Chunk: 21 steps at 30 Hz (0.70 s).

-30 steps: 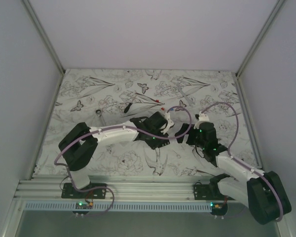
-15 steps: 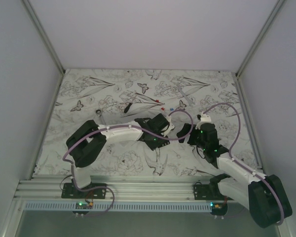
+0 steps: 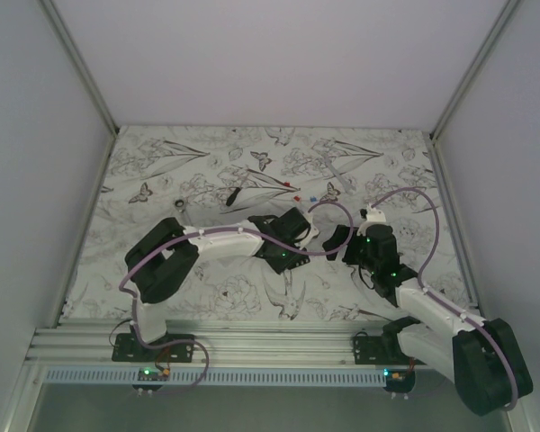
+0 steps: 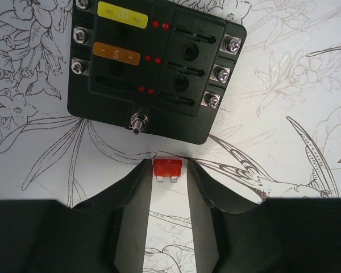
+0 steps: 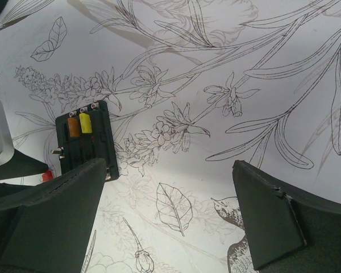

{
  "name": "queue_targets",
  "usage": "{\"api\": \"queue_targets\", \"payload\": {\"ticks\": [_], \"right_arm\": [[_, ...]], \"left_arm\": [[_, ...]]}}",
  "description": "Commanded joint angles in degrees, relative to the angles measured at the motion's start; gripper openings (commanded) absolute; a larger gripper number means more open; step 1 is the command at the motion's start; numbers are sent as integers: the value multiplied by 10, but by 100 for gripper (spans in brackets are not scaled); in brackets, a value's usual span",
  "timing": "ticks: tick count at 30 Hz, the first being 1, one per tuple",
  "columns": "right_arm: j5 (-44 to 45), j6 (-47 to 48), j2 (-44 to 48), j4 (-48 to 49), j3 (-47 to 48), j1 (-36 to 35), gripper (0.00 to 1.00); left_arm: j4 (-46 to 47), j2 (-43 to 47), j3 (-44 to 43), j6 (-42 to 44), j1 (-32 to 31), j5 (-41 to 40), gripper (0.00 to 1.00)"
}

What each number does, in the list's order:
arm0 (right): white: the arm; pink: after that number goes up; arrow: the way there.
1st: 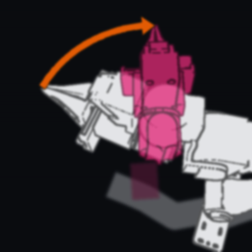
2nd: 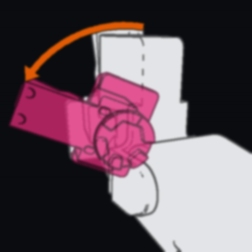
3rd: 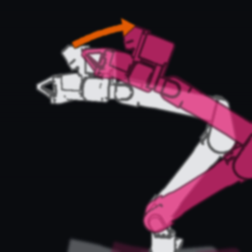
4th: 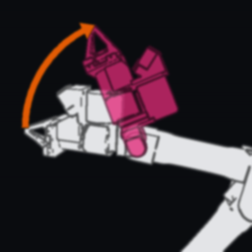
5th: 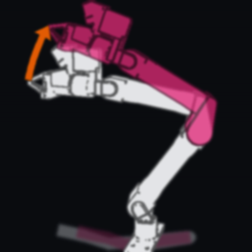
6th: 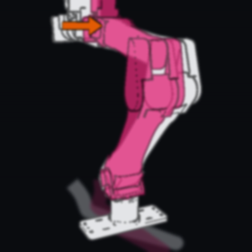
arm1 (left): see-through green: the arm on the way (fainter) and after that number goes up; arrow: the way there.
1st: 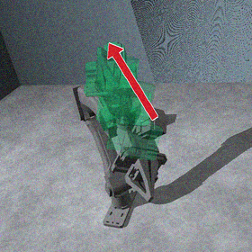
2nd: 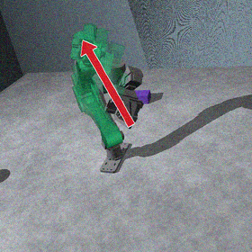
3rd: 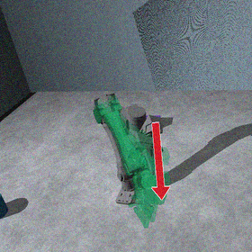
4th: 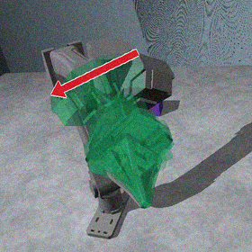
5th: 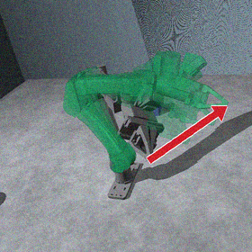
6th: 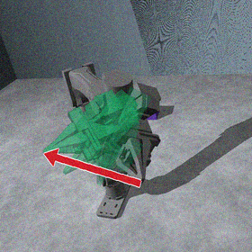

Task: Snap on the fuse box
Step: Pick up the fuse from the center of the board.

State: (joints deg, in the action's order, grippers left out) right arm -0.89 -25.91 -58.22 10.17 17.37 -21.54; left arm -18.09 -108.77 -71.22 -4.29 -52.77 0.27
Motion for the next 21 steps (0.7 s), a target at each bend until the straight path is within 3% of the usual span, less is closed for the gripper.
{"api": "queue_targets", "payload": {"ticks": [1,12,21], "right_arm": [[9,2,3,5,1,5,99],[5,1,4,6,1,5,99],[-2,1,9,7,0,5,99]], "left_arm": [[-25,-15,0,-5,1,-7,34],[-40,-40,-14,-18,-3,-32,34],[-42,-29,-19,-40,-3,-29,25]]}}
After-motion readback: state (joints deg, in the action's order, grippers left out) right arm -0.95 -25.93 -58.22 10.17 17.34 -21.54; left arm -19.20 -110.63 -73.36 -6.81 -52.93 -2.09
